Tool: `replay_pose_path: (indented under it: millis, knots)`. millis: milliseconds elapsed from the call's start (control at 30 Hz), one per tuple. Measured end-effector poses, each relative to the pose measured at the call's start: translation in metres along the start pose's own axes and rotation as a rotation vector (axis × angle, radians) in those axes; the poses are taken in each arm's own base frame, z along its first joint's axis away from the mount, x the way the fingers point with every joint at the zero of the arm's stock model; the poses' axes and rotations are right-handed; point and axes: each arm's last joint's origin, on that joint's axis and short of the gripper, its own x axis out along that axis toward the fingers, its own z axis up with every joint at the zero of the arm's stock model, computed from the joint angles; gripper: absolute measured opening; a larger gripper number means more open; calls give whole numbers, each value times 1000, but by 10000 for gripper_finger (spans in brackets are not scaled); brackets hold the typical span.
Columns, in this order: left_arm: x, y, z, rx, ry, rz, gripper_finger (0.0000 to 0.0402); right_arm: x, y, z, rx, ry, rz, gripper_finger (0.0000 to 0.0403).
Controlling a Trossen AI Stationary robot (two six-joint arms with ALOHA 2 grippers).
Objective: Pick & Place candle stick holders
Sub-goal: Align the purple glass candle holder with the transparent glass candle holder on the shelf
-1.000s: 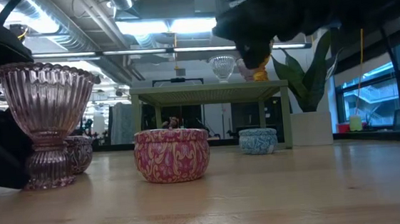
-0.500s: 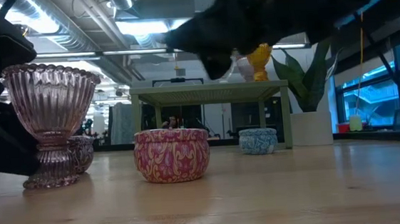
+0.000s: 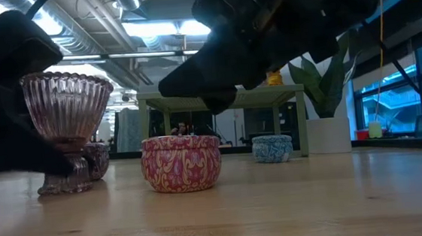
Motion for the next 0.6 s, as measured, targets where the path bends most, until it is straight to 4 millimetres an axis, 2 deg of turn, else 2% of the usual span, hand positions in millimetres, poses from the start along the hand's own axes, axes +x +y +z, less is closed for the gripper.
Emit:
replay_pose_path:
  millis: [333, 600]
  knots:
    - [6, 7, 7, -22, -14, 9, 187, 0, 0, 1, -5, -5, 1, 7]
    - [6, 7, 7, -5, -34, 39, 134, 0, 0, 0, -17, -3, 0, 7]
